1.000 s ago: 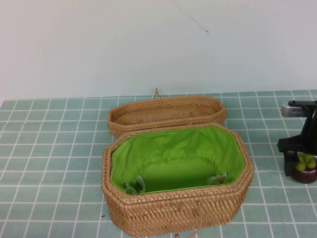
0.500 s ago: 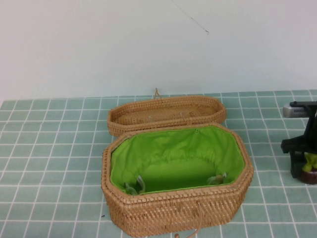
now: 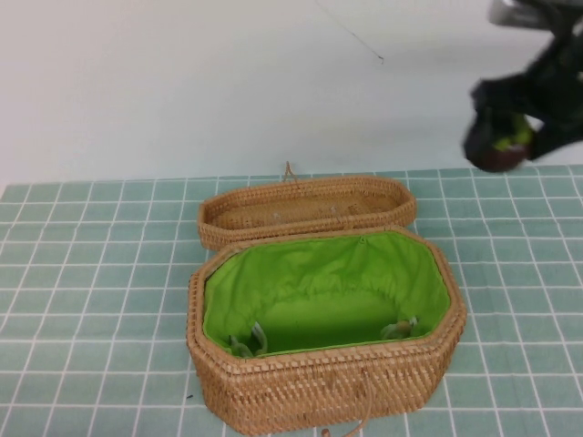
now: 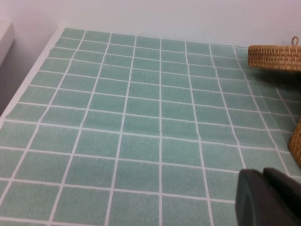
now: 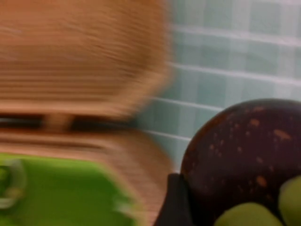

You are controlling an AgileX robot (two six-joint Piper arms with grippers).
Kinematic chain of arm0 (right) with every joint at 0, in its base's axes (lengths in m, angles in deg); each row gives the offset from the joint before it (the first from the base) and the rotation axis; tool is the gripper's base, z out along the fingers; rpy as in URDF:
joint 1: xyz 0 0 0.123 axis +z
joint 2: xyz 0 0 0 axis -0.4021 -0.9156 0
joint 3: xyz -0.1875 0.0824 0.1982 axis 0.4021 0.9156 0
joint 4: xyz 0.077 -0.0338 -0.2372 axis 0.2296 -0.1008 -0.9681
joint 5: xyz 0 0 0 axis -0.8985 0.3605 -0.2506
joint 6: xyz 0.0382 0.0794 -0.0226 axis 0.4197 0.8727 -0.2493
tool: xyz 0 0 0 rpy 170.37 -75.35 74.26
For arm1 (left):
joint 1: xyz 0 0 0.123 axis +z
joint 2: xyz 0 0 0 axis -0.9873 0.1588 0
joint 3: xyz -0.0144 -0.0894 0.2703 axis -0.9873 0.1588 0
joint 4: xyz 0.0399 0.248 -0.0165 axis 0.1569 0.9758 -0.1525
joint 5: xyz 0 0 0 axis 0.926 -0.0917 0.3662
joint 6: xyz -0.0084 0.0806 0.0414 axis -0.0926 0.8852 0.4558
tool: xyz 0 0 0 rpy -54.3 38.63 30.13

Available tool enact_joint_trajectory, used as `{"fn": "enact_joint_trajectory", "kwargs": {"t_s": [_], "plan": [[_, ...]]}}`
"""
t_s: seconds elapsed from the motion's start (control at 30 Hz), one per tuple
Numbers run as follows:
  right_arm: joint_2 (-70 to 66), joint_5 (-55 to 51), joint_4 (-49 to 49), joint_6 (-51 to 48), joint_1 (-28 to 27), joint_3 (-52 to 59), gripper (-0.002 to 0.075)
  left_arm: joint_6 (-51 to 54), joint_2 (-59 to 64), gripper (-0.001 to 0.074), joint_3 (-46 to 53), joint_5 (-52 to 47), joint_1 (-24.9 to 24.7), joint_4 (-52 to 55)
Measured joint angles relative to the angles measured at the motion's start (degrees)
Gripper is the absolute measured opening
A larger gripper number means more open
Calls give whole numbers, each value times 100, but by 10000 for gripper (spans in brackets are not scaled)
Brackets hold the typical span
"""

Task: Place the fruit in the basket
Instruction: Place the mangosteen on the basket

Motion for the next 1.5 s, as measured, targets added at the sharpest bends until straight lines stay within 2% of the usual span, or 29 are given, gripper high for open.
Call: {"fn": "enact_joint_trajectory", "kwargs": {"t_s": [0.13, 0.43, 0.6, 1.13, 1.5], "plan": [[12, -13, 235, -3, 557, -441, 561, 0, 0, 0, 0, 0, 0, 0], [-224, -39, 174, -13, 2083, -457, 561, 0, 0, 0, 0, 0, 0, 0], [-661, -39, 164, 16, 2567, -457, 561, 0, 0, 1, 0, 0, 0, 0], [-1839, -6, -115, 612, 2692, -457, 562, 0, 0, 0, 0, 0, 0, -86], [-1839, -6, -138, 582, 2692, -457, 653, 0, 0, 0, 0, 0, 0, -167]]}}
